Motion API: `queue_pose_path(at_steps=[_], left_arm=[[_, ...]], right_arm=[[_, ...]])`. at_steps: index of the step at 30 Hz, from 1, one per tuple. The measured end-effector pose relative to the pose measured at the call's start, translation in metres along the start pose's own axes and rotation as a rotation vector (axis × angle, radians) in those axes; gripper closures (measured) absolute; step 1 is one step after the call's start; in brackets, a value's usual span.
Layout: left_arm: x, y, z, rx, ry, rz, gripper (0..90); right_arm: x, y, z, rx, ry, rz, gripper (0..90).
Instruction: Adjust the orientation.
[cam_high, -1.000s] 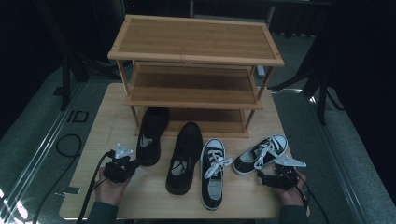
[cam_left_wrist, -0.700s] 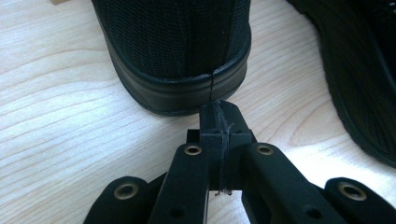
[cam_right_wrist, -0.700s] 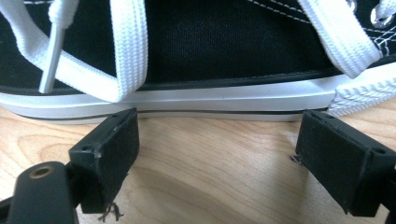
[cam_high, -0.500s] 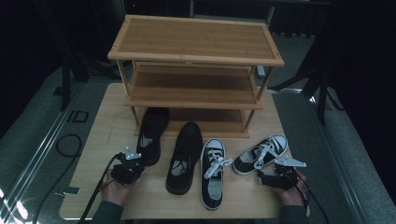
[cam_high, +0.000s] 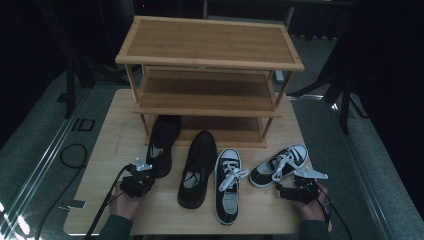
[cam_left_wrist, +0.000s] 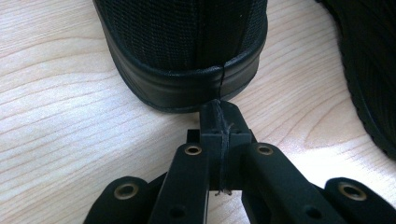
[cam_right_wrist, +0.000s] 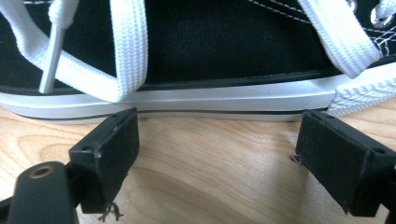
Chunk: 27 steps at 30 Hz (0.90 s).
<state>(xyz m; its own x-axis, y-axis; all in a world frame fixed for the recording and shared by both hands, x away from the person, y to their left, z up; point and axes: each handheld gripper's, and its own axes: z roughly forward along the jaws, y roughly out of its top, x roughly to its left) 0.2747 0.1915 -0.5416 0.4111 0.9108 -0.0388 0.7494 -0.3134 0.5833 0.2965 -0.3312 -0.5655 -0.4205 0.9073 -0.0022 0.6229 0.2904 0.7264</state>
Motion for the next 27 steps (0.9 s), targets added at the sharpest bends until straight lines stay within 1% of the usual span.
queue_pose_path(at_steps=[4, 9, 16, 27], left_arm=[[-0.0011, -0.0015, 0.0031, 0.018, 0.006, 0.006, 89.5], [0.0001, -0.0014, 0.004, 0.013, 0.003, -0.005, 89.4], [0.0021, -0.0006, 0.0033, 0.009, -0.013, -0.015, 89.4], [0.003, 0.0042, 0.0032, -0.004, -0.01, -0.023, 89.4]], right_arm=[[0.0, 0.0, 0.0, 0.0, 0.0, 0.0, 13.4], [0.0, 0.0, 0.0, 0.0, 0.0, 0.0, 13.4], [0.0, 0.0, 0.0, 0.0, 0.0, 0.0, 13.4], [0.0, 0.0, 0.0, 0.0, 0.0, 0.0, 13.3]])
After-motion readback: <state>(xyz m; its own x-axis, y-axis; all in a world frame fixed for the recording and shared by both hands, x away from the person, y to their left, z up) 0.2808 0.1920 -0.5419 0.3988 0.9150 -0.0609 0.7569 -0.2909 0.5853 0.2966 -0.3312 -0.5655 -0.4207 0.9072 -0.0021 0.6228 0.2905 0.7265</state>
